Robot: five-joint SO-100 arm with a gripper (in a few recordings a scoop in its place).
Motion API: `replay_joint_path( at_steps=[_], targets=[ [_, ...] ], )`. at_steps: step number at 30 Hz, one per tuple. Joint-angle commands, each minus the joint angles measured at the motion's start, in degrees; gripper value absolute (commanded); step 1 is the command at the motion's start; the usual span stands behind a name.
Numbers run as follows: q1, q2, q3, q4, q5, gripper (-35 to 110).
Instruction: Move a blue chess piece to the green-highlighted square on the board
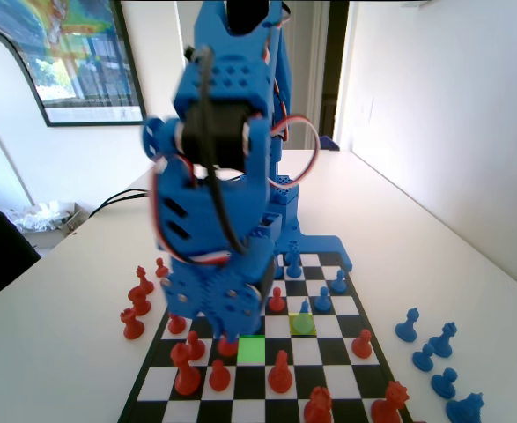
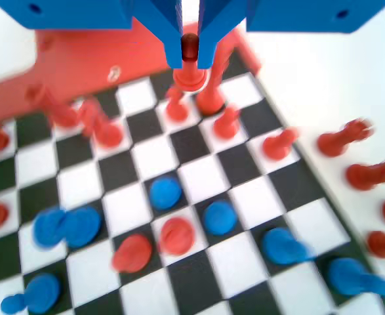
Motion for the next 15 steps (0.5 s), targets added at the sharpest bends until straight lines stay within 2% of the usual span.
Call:
replay_joint_path(
  at_steps=[1, 8, 15],
  targets=[
    [4.3, 10.0, -1.8, 0.6, -0.5, 1],
    [13.3, 13.6, 2.5, 1.1, -1.9, 1],
    [21.2, 10.0, 5.4, -3.9, -4.6, 1]
  ],
)
